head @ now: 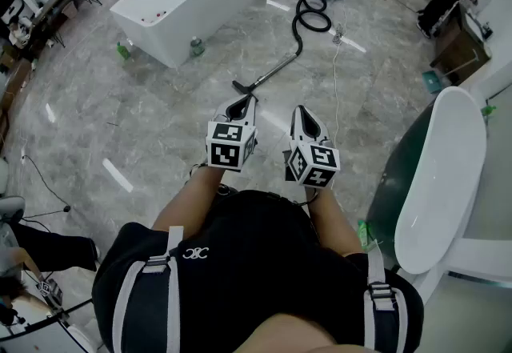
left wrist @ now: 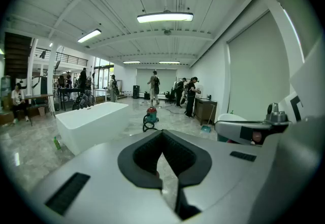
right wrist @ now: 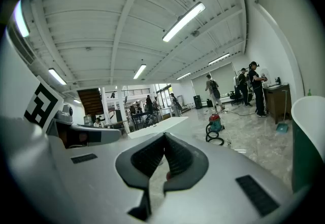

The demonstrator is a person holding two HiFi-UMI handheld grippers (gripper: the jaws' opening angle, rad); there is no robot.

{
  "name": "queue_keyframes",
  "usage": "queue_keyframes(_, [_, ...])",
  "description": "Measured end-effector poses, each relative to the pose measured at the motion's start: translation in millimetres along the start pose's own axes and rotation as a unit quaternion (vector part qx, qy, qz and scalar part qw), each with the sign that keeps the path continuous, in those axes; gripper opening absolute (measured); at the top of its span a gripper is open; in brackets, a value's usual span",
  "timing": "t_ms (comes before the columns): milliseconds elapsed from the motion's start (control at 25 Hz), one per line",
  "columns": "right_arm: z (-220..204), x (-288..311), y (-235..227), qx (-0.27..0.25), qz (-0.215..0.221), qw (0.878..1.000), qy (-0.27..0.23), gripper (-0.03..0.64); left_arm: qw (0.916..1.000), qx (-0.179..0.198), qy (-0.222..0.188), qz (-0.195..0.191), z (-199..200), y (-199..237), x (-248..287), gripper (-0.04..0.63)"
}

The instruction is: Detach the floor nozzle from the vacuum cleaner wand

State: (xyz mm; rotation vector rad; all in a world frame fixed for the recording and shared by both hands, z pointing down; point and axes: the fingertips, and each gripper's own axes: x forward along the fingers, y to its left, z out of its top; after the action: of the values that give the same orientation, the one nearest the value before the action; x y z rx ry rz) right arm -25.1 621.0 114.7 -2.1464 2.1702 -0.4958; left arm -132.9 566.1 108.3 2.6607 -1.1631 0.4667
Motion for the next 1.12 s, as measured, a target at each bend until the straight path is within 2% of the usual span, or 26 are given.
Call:
queue_keyframes(320, [-6.5, 5.0, -32.5, -0.001, -0.01, 1.0, 0.012, 0.005, 0.9999, -0.003, 0.013, -0.01, -7.4, -19.6, 26.6, 0.0])
queue_keyframes(560, [-4.5, 29.7, -58.5, -0.001, -0.019, 1.0, 0.022, 0.005, 0.9995, -0.002, 0.02, -0.026, -0.8, -21.4, 72.1, 0.0])
queue_keyframes(800, [5.4, 79.4, -99.4, -0.006, -0.042, 0.999, 0.025, 0.005, 0.9986, -0.006, 0.021, -0.049, 14.7, -13.6, 141.7, 0.002])
queue_keyframes(1120, [37.5, 179.3, -143.7, -0.004, -0.053, 0.998, 0.03, 0.005, 0.997, -0.008, 0.027, -0.072, 51.5, 12.5, 246.8, 0.0])
